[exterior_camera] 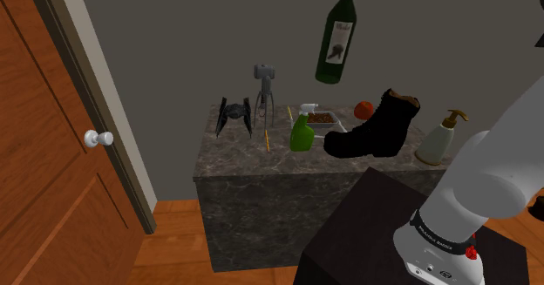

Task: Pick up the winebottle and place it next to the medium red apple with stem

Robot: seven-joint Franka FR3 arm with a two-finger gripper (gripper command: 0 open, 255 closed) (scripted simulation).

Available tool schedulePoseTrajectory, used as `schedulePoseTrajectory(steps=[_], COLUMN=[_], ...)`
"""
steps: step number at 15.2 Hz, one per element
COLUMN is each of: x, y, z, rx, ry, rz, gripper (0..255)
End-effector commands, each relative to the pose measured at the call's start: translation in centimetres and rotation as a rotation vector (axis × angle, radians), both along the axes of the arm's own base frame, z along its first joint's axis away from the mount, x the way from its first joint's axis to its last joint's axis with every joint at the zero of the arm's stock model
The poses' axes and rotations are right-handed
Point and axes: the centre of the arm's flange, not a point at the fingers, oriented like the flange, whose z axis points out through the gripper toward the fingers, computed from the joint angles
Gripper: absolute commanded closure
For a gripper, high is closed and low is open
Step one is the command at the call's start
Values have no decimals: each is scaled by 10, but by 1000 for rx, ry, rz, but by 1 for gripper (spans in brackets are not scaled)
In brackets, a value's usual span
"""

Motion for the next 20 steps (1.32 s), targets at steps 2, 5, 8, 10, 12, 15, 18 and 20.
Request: schedulePoseTrajectory(steps=[2,5,8,10,12,15,18,20], x=[-7,-13,-20,-24,-29,-36,-42,-47], y=[-35,-70,-106,-130,-153,-189,-225,-248], z=[-15,-31,-47,-57,-68,-84,-100,-110], rx=[0,0,0,0,0,0,0,0], ry=[-1,-1,-1,-1,-1,-1,-1,-1], rz=[2,2,2,2,2,2,2,2], gripper=[255,255,255,255,255,255,255,255])
